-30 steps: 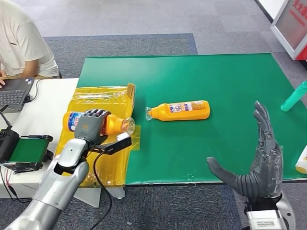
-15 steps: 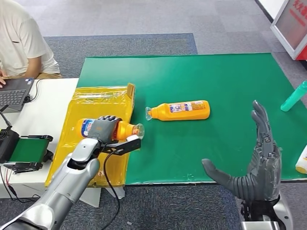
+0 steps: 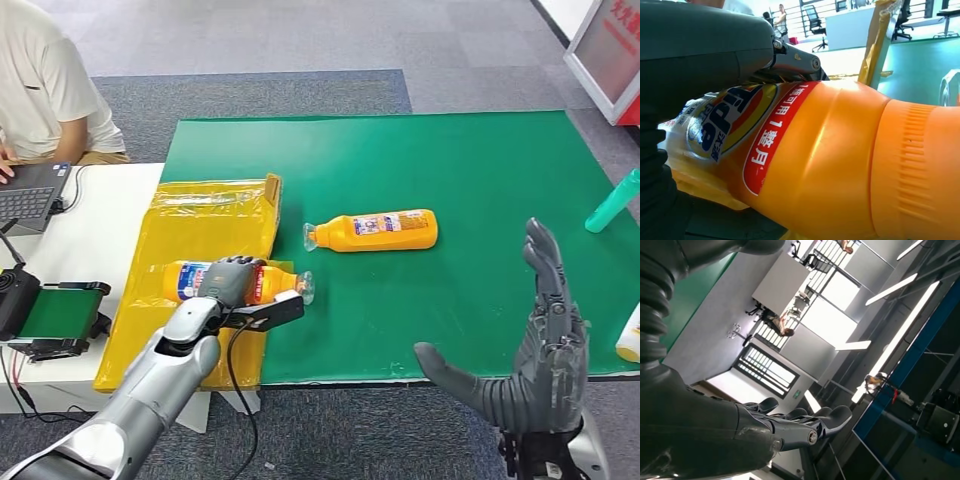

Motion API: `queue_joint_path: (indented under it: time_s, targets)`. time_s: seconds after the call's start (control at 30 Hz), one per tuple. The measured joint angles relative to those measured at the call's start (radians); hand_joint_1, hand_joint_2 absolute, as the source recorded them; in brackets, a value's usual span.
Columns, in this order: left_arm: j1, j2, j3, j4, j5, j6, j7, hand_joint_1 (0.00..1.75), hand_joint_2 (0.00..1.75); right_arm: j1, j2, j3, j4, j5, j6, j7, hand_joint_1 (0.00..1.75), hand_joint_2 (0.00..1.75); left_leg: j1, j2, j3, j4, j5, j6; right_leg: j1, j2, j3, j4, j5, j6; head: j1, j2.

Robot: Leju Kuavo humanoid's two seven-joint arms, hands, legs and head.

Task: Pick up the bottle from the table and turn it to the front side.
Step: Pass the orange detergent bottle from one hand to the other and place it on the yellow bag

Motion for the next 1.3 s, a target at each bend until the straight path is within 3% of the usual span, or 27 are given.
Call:
queue_joint_path:
  time_s: [0.07, 0.13, 0.2, 0.53, 0.73, 1.1, 1.3]
  targets:
    - [-0.003, -0.002, 0.000, 0.013, 0.001, 0.002, 0.008, 0.24, 1.75, 0.004, -0.006, 0.002, -0.005, 0.005, -0.016, -0.001, 0.00, 1.75, 0.000, 0.000, 0.000, 0.000, 0.000, 0.000, 0.000, 0.000, 0.000, 0.000, 0.000, 0.000, 0.000, 0.000]
    - [-0.006, -0.006, 0.000, 0.038, 0.000, 0.006, 0.026, 0.00, 0.87, 0.015, -0.017, 0.003, -0.013, 0.011, -0.040, -0.002, 0.00, 1.75, 0.000, 0.000, 0.000, 0.000, 0.000, 0.000, 0.000, 0.000, 0.000, 0.000, 0.000, 0.000, 0.000, 0.000]
    - [-0.008, -0.009, 0.000, 0.058, -0.003, 0.011, 0.037, 0.00, 0.00, 0.026, -0.025, 0.002, -0.017, 0.008, -0.048, -0.002, 0.00, 1.75, 0.000, 0.000, 0.000, 0.000, 0.000, 0.000, 0.000, 0.000, 0.000, 0.000, 0.000, 0.000, 0.000, 0.000]
    - [-0.008, -0.017, 0.002, 0.085, 0.002, 0.060, 0.046, 0.00, 0.00, 0.063, -0.033, -0.019, -0.023, 0.003, -0.050, -0.016, 0.00, 1.75, 0.000, 0.000, 0.000, 0.000, 0.000, 0.000, 0.000, 0.000, 0.000, 0.000, 0.000, 0.000, 0.000, 0.000]
    - [0.029, -0.020, 0.014, 0.017, 0.041, 0.098, 0.031, 0.00, 0.00, 0.087, -0.033, -0.029, -0.030, 0.013, -0.061, -0.018, 0.00, 1.75, 0.000, 0.000, 0.000, 0.000, 0.000, 0.000, 0.000, 0.000, 0.000, 0.000, 0.000, 0.000, 0.000, 0.000]
    - [0.138, -0.010, 0.057, -0.319, -0.109, 0.285, 0.112, 0.00, 0.00, 0.141, -0.033, -0.055, -0.045, 0.027, -0.060, -0.024, 0.00, 1.75, 0.000, 0.000, -0.001, 0.000, 0.000, 0.000, 0.000, 0.000, 0.000, 0.000, 0.000, 0.000, 0.000, 0.000]
    - [0.216, -0.002, 0.093, -0.512, -0.131, 0.447, 0.078, 0.00, 0.00, 0.161, -0.033, -0.069, -0.053, 0.027, -0.059, -0.027, 0.00, 1.75, 0.000, 0.000, -0.001, 0.000, -0.001, 0.001, 0.000, 0.000, 0.000, 0.000, 0.000, 0.000, 0.000, 0.000]
